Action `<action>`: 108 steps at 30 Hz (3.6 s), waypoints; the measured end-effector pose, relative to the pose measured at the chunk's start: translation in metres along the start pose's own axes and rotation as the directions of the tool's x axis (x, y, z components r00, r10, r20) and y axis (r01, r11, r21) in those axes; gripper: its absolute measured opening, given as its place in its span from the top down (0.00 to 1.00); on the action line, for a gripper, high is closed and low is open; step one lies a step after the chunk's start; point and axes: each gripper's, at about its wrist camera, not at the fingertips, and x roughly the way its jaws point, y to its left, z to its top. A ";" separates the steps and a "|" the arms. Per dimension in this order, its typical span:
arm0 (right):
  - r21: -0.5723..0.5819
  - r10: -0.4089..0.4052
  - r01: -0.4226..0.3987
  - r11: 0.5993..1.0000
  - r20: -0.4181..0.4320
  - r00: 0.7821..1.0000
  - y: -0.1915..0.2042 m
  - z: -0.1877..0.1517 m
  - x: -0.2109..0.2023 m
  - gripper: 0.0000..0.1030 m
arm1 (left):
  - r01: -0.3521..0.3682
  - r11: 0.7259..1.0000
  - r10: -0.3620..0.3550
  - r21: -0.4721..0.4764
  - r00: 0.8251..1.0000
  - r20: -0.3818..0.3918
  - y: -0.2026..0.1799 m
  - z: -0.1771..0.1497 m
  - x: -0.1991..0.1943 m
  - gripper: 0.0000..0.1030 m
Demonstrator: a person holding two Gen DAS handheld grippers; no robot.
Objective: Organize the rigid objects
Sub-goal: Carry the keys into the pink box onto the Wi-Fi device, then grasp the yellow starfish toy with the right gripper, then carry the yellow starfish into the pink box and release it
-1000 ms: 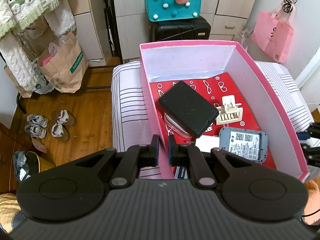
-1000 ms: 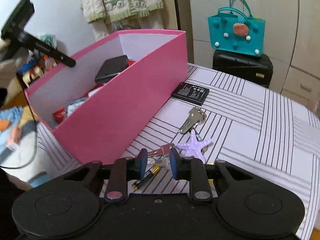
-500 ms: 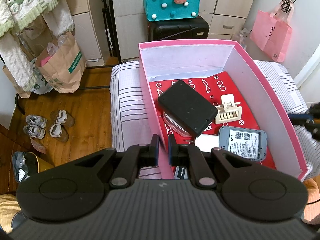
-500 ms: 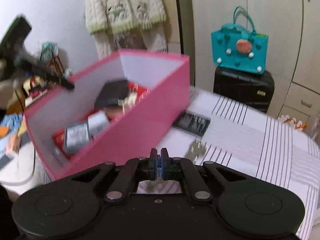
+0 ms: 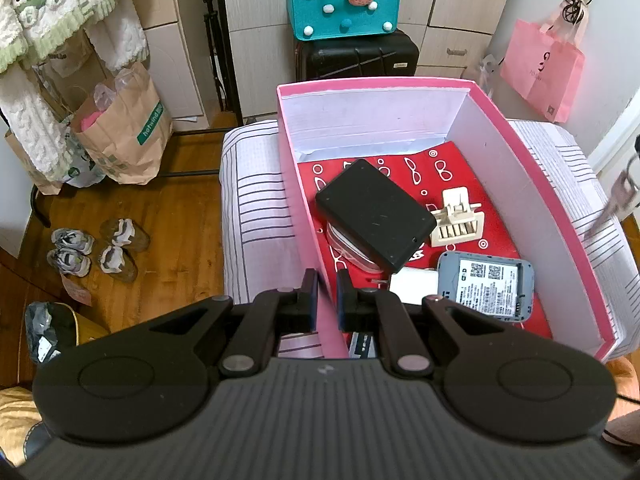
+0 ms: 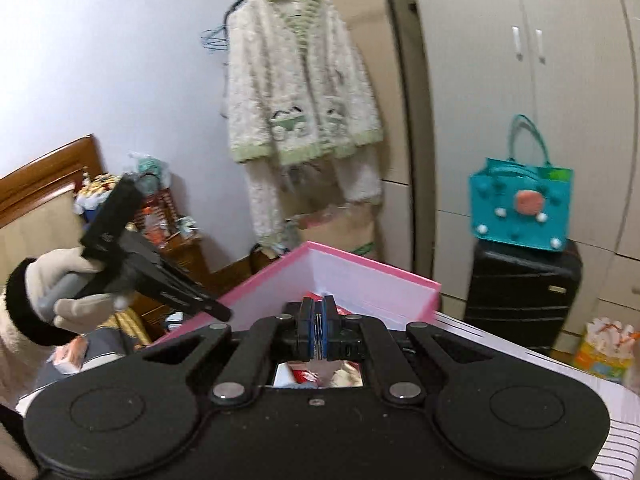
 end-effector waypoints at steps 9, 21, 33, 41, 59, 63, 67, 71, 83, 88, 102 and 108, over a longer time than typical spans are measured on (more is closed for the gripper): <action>-0.039 0.070 -0.077 0.996 -0.154 0.986 0.023 -0.019 0.056 0.95 | -0.005 1.000 0.005 0.004 1.000 -0.003 -0.002 0.001 0.002 0.92; -0.018 0.006 -0.009 1.000 -0.150 0.989 0.006 -0.028 0.036 0.89 | 0.008 1.000 -0.008 0.008 1.000 -0.001 -0.001 0.000 0.001 0.91; 0.197 -0.195 0.256 0.946 -0.282 0.939 -0.055 -0.094 -0.002 0.76 | 0.021 1.000 -0.021 0.001 1.000 0.014 0.002 -0.003 0.001 0.91; 0.274 -0.238 0.365 0.890 -0.404 0.883 -0.077 -0.146 -0.003 0.63 | 0.027 1.000 -0.027 -0.009 1.000 0.016 0.004 -0.004 0.001 0.91; 0.079 -0.331 0.389 0.918 -0.386 0.861 -0.054 -0.154 0.030 0.31 | 0.022 1.000 -0.022 -0.008 1.000 0.015 0.004 -0.004 0.001 0.90; 0.071 -0.333 0.377 0.924 -0.338 0.880 -0.063 -0.160 0.030 0.19 | 0.023 1.000 -0.022 -0.011 1.000 0.014 0.003 -0.004 0.001 0.90; 0.092 -0.346 0.392 0.915 -0.316 0.883 -0.066 -0.162 0.028 0.20 | 0.019 1.000 -0.019 -0.004 1.000 0.015 0.002 -0.005 0.002 0.90; 0.097 -0.357 0.400 0.912 -0.298 0.885 -0.062 -0.160 0.023 0.52 | 0.020 1.000 -0.020 -0.005 1.000 0.015 0.002 -0.005 0.002 0.90; 0.249 -0.325 0.397 0.883 -0.286 0.901 -0.088 -0.152 0.007 0.59 | 0.022 1.000 -0.022 -0.006 1.000 0.013 0.002 -0.005 0.002 0.90; 0.231 -0.351 0.403 0.886 -0.236 0.906 -0.089 -0.133 -0.006 0.59 | 0.021 1.000 -0.021 0.005 1.000 0.018 0.001 -0.006 0.003 0.90; 0.162 -0.102 0.108 0.981 -0.049 0.994 -0.048 -0.046 -0.005 0.58 | 0.025 1.000 -0.025 0.001 1.000 0.018 0.001 -0.006 0.003 0.90; 0.113 0.124 -0.112 0.987 -0.100 0.987 -0.009 -0.025 0.034 0.58 | 0.025 1.000 -0.025 0.000 1.000 0.016 0.001 -0.005 0.003 0.90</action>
